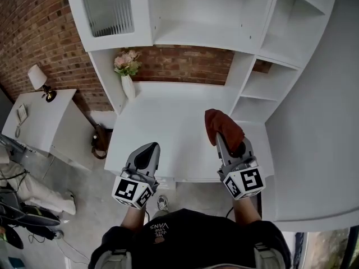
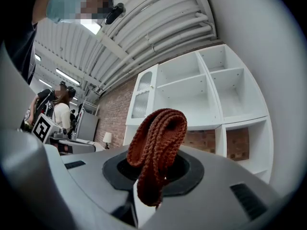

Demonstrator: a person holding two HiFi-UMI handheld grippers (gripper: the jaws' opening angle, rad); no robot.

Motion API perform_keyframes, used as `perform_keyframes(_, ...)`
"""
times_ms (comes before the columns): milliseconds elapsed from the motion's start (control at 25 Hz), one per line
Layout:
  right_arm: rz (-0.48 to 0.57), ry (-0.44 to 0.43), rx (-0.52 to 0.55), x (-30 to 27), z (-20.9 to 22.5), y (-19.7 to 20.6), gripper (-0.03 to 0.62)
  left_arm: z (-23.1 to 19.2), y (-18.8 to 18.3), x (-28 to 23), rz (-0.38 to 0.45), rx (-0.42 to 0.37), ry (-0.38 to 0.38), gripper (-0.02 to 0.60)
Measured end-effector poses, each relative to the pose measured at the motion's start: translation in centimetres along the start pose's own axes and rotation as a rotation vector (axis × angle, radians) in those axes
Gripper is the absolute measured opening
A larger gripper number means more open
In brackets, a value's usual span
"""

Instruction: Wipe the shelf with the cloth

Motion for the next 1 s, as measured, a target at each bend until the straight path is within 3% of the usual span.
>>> perform_keyframes(240, 0.051, 0.064, 0.019, -6.8, 0.3, -3.4, 0.091, -6.8, -1.0, -2.5, 0.004, -0.012, 0.047, 0.006)
perform_keyframes(520, 0.108, 0.151, 0.115, -13.9, -0.1, -8.5, 0.091, -13.5, -1.4, -4.1, 0.006, -0.004, 0.103, 0.006)
perform_keyframes(720, 0.120, 0.200, 0.191, -17.9, -0.2, -12.2, 0.091, -15.8, -1.5, -4.6, -0.008, -0.011, 0.166, 0.006)
perform_keyframes(1000, 0.120, 0.221, 0.276, -23.1, 0.7, -16.3, 0.091, -17.2, -0.6, -4.9, -0.020, 0.001, 0.194, 0.006)
Point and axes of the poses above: the fingertips, and each gripper's own axes: x backward along the fingers, z to its right, y out of its underside, the point moved 3 cm from there along x, backward along the fingers, and after that the axes turned 14 degrees about -z, right-handed, at the moved point
